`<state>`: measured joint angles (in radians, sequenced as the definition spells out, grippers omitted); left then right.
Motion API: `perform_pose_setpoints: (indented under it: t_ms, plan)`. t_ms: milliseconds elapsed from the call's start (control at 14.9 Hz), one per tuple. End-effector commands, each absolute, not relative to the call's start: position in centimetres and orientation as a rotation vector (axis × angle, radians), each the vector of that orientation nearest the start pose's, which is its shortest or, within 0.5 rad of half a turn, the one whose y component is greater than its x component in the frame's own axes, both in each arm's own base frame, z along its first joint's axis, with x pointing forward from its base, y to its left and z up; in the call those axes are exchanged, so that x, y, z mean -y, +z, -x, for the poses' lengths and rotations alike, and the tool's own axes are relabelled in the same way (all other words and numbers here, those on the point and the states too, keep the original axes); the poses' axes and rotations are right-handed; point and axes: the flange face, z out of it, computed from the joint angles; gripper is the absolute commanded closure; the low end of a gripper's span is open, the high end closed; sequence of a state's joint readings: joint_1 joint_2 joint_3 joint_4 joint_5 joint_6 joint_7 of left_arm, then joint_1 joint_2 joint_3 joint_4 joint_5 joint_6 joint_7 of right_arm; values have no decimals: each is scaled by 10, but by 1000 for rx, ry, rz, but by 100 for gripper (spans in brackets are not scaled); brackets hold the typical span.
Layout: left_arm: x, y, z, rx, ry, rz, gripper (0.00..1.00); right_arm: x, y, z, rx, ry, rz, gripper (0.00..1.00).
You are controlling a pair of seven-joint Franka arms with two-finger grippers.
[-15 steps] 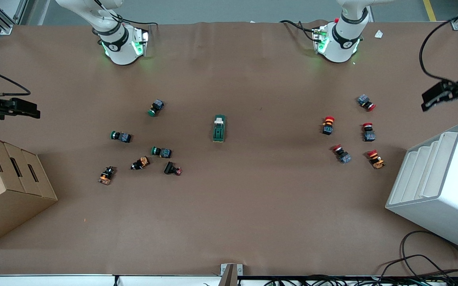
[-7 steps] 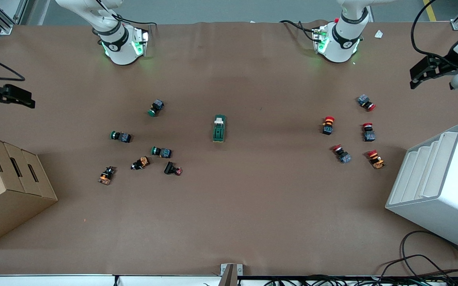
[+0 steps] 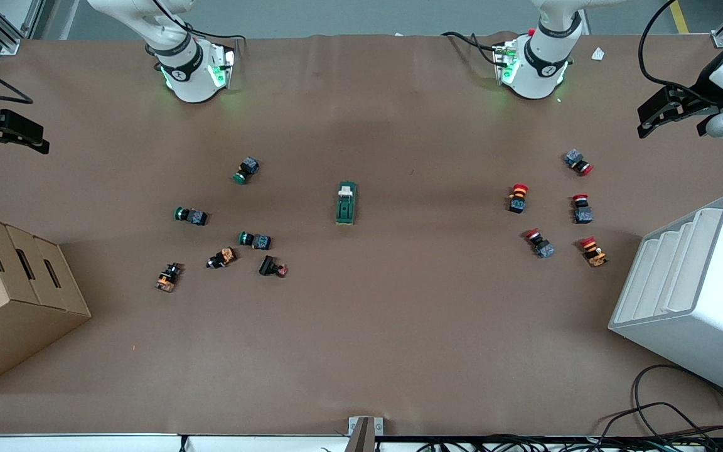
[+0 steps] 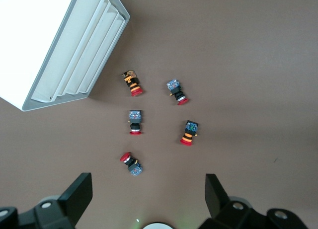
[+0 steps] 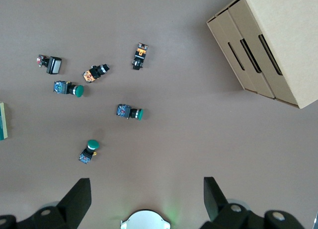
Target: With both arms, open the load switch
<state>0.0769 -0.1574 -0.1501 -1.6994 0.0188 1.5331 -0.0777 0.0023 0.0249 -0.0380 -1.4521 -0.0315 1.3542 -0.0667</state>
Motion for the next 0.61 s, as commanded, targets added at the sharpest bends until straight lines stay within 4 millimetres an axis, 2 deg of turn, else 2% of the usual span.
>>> perform_pose_setpoints:
  t_ms: [0, 269, 538]
  plan:
    - [44, 644, -499, 27, -10, 3113, 0, 25, 659, -523, 30, 145, 3137, 0]
    - [48, 645, -499, -3, -10, 3154, 0, 34, 676, -506, 4, 132, 3116, 0]
    - [47, 650, -502, -41, -23, 3156, 0, 32, 675, -508, 9, 127, 3117, 0]
